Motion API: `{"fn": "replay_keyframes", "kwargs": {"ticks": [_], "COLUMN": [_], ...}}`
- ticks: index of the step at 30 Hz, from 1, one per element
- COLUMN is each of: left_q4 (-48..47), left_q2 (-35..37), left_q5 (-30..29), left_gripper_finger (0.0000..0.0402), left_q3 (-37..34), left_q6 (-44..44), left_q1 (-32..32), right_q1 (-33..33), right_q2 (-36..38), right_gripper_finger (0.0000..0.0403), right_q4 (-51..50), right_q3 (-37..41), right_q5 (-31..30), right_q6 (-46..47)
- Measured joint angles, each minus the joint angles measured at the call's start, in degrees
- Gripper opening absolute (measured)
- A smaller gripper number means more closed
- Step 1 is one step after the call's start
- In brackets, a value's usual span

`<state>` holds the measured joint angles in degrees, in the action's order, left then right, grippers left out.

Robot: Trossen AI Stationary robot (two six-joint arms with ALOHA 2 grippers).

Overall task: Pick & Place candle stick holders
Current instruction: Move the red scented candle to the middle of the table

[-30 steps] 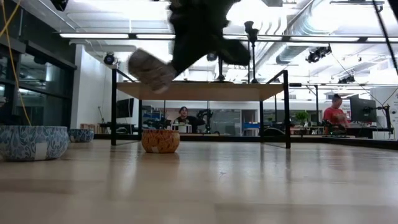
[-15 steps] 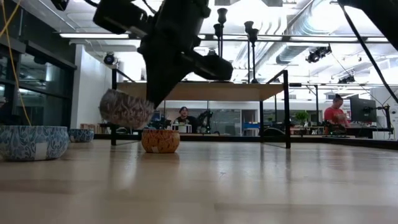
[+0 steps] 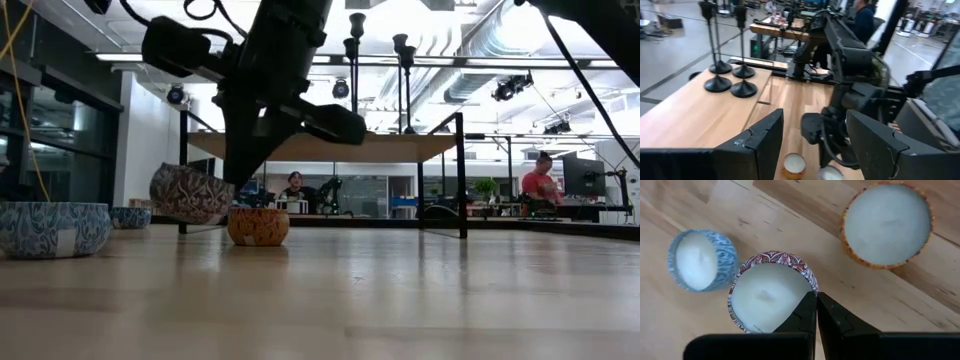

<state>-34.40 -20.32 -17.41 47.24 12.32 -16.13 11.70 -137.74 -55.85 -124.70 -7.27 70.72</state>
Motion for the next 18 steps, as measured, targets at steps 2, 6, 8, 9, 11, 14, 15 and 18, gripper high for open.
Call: {"fn": "replay_keyframes", "kwargs": {"ticks": [2,6,8,9,11,14,15,18], "left_q4": [0.00,0.01,0.00,0.01,-0.01,0.01,0.02,0.03], "left_q2": [0.00,-0.02,0.00,0.00,0.00,0.00,0.00,-0.02], "left_q5": [0.77,2.12,2.56,2.92,3.15,3.15,3.15,3.15], "left_gripper_finger": [0.0211,0.0211,0.0211,0.0211,0.0211,0.0211,0.0211,0.0211], "left_q3": [0.00,0.00,0.00,0.00,0.00,0.00,0.00,0.00], "left_q6": [0.00,0.00,0.00,0.00,-0.01,0.00,-0.01,-0.02], "left_q1": [0.00,-0.01,-0.01,-0.01,0.00,-0.01,0.01,0.01], "right_q1": [-0.02,0.07,0.07,0.07,0.07,0.07,0.07,0.07], "right_q2": [-0.37,-0.76,-0.76,-0.76,-0.76,-1.18,-1.40,-1.65], "right_gripper_finger": [0.0000,0.0000,0.0000,0.0000,0.0000,0.0000,0.0000,0.0000], "right_q4": [0.37,0.12,-0.52,-0.91,-0.98,-0.86,-0.98,-1.50], "right_q3": [0.00,0.02,0.00,0.00,0.00,-0.09,-0.07,0.07], "right_q5": [0.11,0.20,-0.43,-0.54,0.68,1.76,2.20,2.52], "right_q6": [0.81,1.69,2.79,2.90,2.97,3.00,3.02,3.27]}}
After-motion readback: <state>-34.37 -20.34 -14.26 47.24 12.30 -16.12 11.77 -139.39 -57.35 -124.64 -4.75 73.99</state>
